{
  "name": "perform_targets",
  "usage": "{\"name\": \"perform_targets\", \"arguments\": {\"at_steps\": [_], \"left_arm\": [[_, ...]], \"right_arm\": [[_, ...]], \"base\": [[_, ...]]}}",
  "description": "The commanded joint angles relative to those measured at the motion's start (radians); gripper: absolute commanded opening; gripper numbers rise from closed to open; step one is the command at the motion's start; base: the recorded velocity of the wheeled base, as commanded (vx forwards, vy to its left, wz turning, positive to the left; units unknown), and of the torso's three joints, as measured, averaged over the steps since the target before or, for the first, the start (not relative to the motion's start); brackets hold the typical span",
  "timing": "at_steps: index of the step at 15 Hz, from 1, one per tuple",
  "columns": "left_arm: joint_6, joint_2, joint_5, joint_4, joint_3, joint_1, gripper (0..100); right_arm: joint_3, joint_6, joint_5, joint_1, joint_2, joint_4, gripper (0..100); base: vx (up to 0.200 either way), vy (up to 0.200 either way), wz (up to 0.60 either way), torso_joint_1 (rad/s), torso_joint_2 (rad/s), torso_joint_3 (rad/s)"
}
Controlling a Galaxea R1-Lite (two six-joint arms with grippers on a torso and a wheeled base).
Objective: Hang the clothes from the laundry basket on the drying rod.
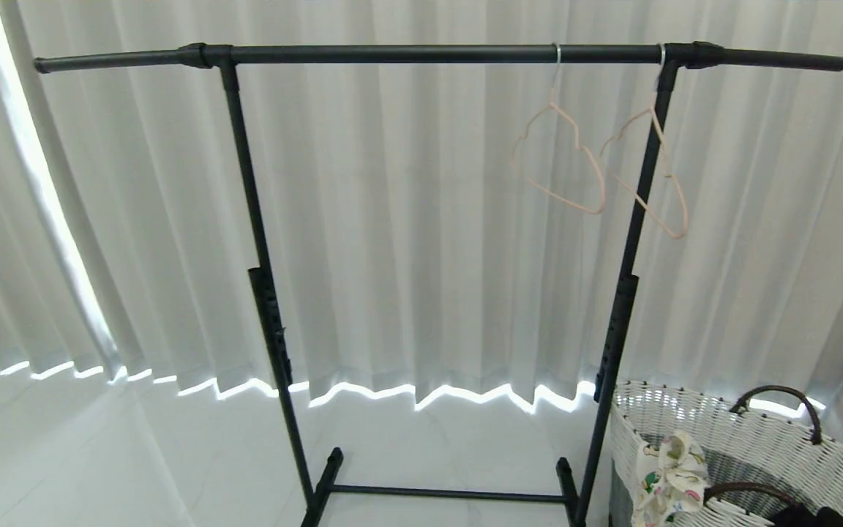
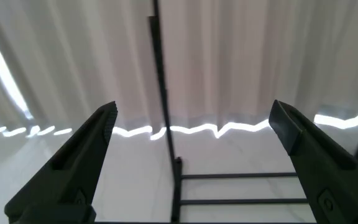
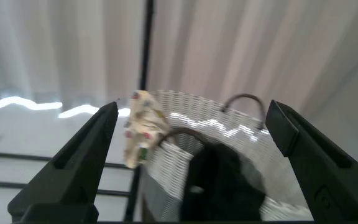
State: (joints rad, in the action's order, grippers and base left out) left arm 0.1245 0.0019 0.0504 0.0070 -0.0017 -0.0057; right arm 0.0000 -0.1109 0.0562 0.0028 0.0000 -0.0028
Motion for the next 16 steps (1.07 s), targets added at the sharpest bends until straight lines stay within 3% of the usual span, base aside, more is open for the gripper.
{"name": "perform_targets", "arguments": {"at_steps": [1,8,14,16], "left_arm": [[0.000,0.001,0.000,0.002,0.000,0.000,100],[0.001,0.001,0.000,0.002,0.000,0.000,100],[0.001,0.001,0.000,0.002,0.000,0.000,100],[0.001,0.001,0.000,0.001,0.000,0.000,100]], "right_arm": [[0.000,-0.001,0.001,0.000,0.000,-0.002,100],[0.000,-0.001,0.001,0.000,0.000,-0.002,100],[0.000,-0.001,0.001,0.000,0.000,-0.002,100],[0.000,0.002,0.001,0.000,0.000,-0.002,100]], "base": [[0.000,0.000,0.00,0.000,0.00,0.000],[0.000,0.000,0.00,0.000,0.00,0.000],[0.000,-0.200,0.00,-0.002,0.00,0.002],[0.000,0.000,0.00,0.000,0.00,0.000]]}}
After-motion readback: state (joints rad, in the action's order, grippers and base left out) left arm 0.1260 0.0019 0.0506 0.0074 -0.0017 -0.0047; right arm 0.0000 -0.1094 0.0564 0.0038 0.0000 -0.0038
